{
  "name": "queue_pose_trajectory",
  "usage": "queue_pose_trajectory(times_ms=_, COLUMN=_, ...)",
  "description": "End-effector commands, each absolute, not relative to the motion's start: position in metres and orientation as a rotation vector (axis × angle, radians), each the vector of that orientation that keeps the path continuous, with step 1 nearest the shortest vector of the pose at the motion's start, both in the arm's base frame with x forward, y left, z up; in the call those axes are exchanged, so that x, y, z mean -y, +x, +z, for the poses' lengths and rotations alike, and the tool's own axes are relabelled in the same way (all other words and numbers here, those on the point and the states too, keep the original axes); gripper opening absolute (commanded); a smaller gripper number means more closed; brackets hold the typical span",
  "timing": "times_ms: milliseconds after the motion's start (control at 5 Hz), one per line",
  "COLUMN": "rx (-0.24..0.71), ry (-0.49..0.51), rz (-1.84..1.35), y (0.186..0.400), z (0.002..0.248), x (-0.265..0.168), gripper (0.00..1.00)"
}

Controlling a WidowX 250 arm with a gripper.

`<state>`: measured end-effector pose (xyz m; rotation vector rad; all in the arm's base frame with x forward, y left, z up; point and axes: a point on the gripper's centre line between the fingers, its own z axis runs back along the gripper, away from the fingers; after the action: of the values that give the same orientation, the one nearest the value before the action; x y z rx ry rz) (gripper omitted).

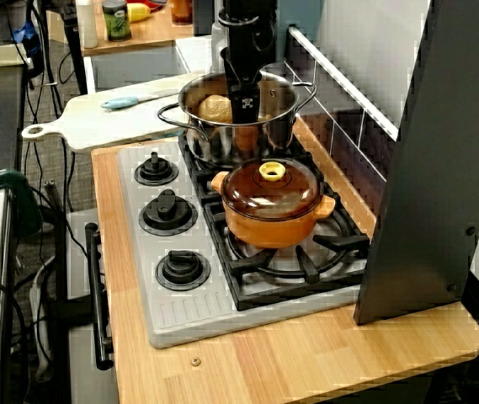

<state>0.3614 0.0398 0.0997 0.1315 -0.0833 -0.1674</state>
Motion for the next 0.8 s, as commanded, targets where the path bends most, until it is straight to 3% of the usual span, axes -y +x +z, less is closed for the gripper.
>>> queue_pose_trajectory(times_ms=0, rx=0.108, ry=0.108, rz=-0.148, y=0.3627, z=0.1068, x=-0.0444, gripper=1.00)
queue_pose_trajectory(times_ms=600, rx=0.120, ry=0.036, rz=-0.160, y=0.3612, z=0.1011, x=-0.0422, gripper=1.00)
